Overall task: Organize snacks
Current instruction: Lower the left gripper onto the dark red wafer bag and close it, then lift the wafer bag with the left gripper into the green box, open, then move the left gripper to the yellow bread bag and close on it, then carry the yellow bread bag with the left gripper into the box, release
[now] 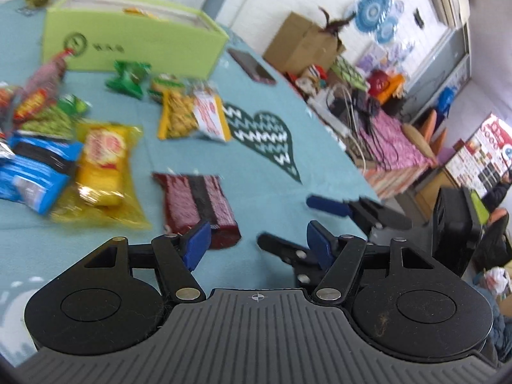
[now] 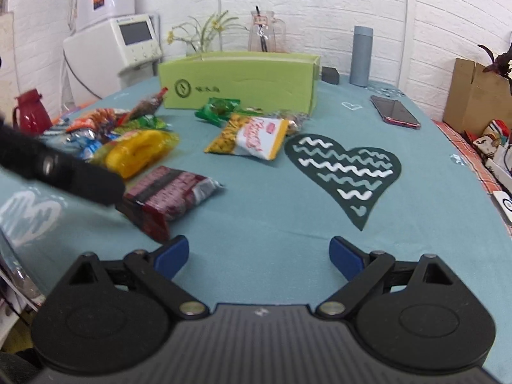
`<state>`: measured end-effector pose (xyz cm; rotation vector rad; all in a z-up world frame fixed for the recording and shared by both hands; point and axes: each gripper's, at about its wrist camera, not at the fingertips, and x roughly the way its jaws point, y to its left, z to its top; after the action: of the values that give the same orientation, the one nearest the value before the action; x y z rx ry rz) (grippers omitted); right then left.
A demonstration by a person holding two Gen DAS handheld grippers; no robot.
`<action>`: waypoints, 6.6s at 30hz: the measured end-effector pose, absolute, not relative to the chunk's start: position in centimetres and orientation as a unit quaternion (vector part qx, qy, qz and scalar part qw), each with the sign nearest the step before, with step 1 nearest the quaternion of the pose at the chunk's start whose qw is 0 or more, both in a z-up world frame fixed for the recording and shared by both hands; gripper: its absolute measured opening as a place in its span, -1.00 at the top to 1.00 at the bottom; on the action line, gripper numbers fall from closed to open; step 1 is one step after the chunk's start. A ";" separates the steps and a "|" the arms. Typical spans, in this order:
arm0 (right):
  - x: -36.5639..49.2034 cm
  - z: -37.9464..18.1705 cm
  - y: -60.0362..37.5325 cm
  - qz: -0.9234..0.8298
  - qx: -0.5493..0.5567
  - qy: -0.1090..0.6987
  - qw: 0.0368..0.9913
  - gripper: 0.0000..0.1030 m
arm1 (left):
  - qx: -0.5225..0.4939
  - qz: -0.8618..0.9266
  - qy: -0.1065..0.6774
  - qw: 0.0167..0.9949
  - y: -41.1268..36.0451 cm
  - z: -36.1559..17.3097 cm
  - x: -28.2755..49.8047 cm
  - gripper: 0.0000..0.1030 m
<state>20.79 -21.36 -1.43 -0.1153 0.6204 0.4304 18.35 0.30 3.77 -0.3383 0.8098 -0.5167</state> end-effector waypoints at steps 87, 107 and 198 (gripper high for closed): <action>32.2 5.2 -11.8 0.334 -0.146 0.199 0.909 -0.81 | -0.150 -0.187 0.288 0.927 7.1 10.5 35.2 -0.29; 25.8 -1.4 -6.6 0.392 -0.091 0.321 0.857 -0.82 | -0.171 -0.194 0.413 0.874 7.1 1.4 26.0 0.20; 40.5 9.8 -4.9 0.364 -0.090 0.194 0.906 -0.81 | -0.107 -0.073 0.257 0.958 15.5 12.1 38.6 -0.30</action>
<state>40.49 -4.88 9.77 -0.1868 0.4010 0.7516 38.62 15.55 12.08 -0.2161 0.5211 -0.1489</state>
